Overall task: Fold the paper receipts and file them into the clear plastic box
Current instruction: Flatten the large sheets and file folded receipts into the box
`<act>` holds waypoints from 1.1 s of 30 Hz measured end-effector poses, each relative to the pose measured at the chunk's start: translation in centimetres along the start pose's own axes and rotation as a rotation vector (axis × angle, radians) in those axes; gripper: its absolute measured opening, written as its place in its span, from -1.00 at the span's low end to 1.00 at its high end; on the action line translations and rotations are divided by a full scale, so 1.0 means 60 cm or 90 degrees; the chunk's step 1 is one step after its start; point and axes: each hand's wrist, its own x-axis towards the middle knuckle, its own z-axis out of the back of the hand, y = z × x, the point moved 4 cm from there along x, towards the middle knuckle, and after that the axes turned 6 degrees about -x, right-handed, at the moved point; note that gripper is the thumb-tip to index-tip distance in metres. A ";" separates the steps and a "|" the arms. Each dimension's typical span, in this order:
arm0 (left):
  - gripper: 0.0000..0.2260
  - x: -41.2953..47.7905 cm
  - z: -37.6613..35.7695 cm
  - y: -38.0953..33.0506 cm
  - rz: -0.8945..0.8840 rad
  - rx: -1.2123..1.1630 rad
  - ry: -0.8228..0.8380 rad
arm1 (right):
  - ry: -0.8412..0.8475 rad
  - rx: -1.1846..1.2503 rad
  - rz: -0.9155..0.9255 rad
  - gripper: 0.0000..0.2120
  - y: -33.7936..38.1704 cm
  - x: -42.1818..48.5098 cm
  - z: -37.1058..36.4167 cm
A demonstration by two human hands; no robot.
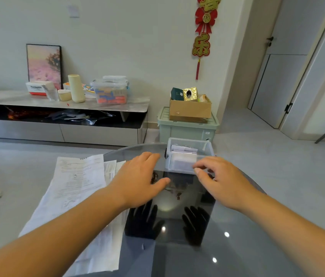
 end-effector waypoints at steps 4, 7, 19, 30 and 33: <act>-0.39 -0.105 0.032 0.078 0.187 0.011 -0.031 | 0.073 0.089 -0.011 -0.81 0.071 -0.065 -0.033; -0.26 -0.170 0.046 0.171 0.396 0.099 0.014 | 0.157 0.114 -0.007 -0.71 0.127 -0.088 -0.078; -0.26 -0.251 0.015 0.206 0.406 0.055 0.149 | 0.234 0.330 -0.114 -0.52 0.243 -0.072 -0.179; -0.24 -0.226 -0.039 0.107 0.329 0.045 0.192 | 0.210 0.263 -0.169 -0.50 0.178 -0.124 -0.144; -0.24 -0.220 -0.051 0.076 0.301 0.049 0.189 | 0.190 0.236 -0.188 -0.53 0.153 -0.139 -0.130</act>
